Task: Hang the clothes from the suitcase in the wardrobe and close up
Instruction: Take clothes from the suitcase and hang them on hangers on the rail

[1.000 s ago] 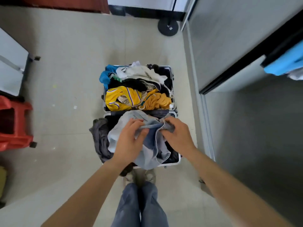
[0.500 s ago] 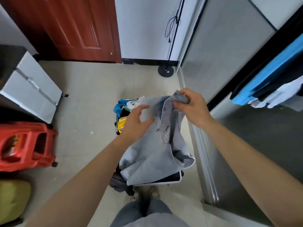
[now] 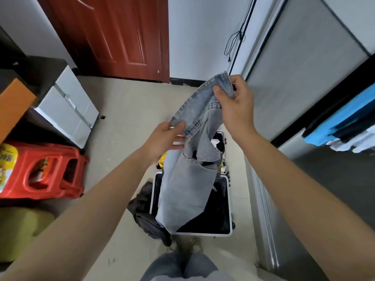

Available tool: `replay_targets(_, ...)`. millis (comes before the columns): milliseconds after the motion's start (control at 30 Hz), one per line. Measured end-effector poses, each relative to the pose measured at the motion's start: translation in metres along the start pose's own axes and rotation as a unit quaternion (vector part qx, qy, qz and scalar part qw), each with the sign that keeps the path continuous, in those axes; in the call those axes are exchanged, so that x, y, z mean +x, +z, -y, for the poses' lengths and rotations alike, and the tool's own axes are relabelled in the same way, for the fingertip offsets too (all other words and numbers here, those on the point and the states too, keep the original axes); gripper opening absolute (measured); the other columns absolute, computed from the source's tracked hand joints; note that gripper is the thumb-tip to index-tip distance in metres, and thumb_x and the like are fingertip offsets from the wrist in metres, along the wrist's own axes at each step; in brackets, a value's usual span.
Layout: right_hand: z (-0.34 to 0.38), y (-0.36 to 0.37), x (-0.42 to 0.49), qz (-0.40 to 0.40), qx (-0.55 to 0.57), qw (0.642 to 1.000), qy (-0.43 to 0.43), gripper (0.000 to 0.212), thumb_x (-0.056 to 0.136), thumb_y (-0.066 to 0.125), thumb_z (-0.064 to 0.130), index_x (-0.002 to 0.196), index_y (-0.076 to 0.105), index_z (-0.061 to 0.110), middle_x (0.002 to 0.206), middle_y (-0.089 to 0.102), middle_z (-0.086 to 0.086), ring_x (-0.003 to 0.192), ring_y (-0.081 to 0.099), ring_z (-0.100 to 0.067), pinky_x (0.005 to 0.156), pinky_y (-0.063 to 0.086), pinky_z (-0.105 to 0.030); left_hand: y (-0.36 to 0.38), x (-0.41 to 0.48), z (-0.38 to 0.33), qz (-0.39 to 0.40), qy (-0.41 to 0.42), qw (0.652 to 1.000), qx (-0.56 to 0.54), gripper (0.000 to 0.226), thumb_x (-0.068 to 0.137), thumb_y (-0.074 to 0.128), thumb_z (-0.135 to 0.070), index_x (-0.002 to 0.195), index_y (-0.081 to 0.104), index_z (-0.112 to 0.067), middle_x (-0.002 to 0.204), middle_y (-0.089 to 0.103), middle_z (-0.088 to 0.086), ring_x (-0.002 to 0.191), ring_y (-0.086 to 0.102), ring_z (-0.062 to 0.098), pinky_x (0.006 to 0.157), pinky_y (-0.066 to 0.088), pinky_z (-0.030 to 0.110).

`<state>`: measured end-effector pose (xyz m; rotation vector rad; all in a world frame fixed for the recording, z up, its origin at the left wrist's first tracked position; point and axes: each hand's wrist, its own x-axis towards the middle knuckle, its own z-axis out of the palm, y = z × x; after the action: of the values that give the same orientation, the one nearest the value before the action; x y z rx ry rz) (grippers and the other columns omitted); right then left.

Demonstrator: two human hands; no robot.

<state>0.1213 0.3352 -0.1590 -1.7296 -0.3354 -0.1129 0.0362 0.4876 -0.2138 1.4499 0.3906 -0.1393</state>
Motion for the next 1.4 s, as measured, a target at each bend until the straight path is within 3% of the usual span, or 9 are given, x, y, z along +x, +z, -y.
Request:
replay_targets(300,0.065,-0.014,0.036,-0.092,0.071,0.989,-0.089,0.018,0.094,0.059,0.008,0.084,0.054,0.023,0.075,0.06,0.003,0.067,0.057,-0.012,0.064,0.047,-0.027,0.012,0.009,-0.044,0.061,0.097,0.983,0.143,0.028,0.094,0.063,-0.025,0.121,0.06,-0.019,0.114,0.07,0.006,0.101,0.065,0.017,0.092,0.052,0.043)
replay_targets(433,0.076,-0.033,0.048,-0.085,0.026,0.989,-0.117,0.012,0.095,0.059,0.013,0.087,0.055,0.022,0.073,0.056,0.0,0.065,0.051,-0.016,0.06,0.042,-0.029,0.023,0.014,-0.063,-0.003,0.138,0.986,0.095,0.024,0.1,0.051,-0.022,0.11,0.064,-0.005,0.108,0.071,0.015,0.092,0.064,0.017,0.094,0.049,0.044)
replay_targets(567,0.079,-0.06,0.055,-0.073,0.018,0.992,-0.099,0.012,0.095,0.059,0.013,0.088,0.058,0.023,0.078,0.059,-0.007,0.071,0.054,-0.021,0.067,0.047,-0.039,0.027,0.022,-0.087,-0.004,0.18,0.977,0.113,0.027,0.097,0.057,-0.024,0.102,0.067,0.0,0.093,0.067,0.005,0.085,0.057,0.014,0.079,0.047,0.032)
replay_targets(767,0.099,-0.081,0.064,-0.034,0.0,0.99,-0.138,0.01,0.095,0.061,0.016,0.089,0.062,0.024,0.081,0.061,-0.017,0.073,0.055,-0.023,0.068,0.046,-0.04,0.052,0.025,-0.117,0.069,0.201,0.973,0.09,0.02,0.091,0.066,-0.023,0.11,0.069,-0.019,0.104,0.073,-0.002,0.092,0.069,0.011,0.079,0.057,0.026)
replay_targets(867,0.101,-0.105,0.073,-0.042,-0.074,0.988,-0.128,0.011,0.093,0.062,0.026,0.083,0.065,0.023,0.08,0.061,-0.022,0.073,0.054,-0.021,0.069,0.045,-0.04,0.055,0.03,-0.131,0.012,0.232,0.97,0.072,0.012,0.096,0.058,-0.028,0.097,0.07,-0.026,0.091,0.073,-0.004,0.082,0.066,0.01,0.079,0.056,0.032)
replay_targets(1000,0.096,-0.133,0.074,-0.039,-0.186,0.977,-0.092,0.037,0.101,0.053,0.023,0.066,0.052,0.012,0.066,0.049,-0.008,0.061,0.042,-0.012,0.06,0.035,-0.028,0.057,0.031,-0.148,-0.029,0.284,0.952,0.11,0.017,0.098,0.055,-0.024,0.092,0.071,-0.027,0.085,0.07,-0.016,0.074,0.062,-0.009,0.071,0.049,0.011)
replay_targets(1133,0.096,-0.138,0.07,-0.085,-0.131,0.986,-0.055,0.04,0.103,0.048,0.022,0.064,0.042,0.018,0.06,0.037,0.007,0.049,0.032,0.001,0.05,0.03,-0.014,0.07,0.03,-0.164,0.007,0.291,0.951,0.105,0.023,0.1,0.051,-0.026,0.107,0.071,-0.019,0.101,0.072,-0.007,0.093,0.068,0.005,0.084,0.053,0.02)
replay_targets(1300,0.11,-0.14,0.071,-0.053,-0.075,0.995,-0.045,0.038,0.103,0.049,0.024,0.083,0.057,-0.007,0.073,0.045,-0.009,0.068,0.039,-0.016,0.059,0.033,-0.026,0.073,0.033,-0.178,-0.004,0.26,0.965,0.046,0.023,0.1,0.05,-0.032,0.097,0.071,-0.021,0.093,0.073,-0.006,0.083,0.069,0.007,0.069,0.055,0.016)
replay_targets(1400,0.116,-0.141,0.07,-0.013,-0.02,1.0,-0.014,0.034,0.101,0.053,0.026,0.086,0.064,-0.002,0.08,0.052,-0.013,0.074,0.044,-0.021,0.067,0.037,-0.029,0.073,0.035,-0.183,-0.005,0.214,0.976,-0.029,0.023,0.099,0.051,-0.032,0.096,0.07,-0.019,0.093,0.074,-0.003,0.084,0.07,0.011,0.072,0.055,0.024)
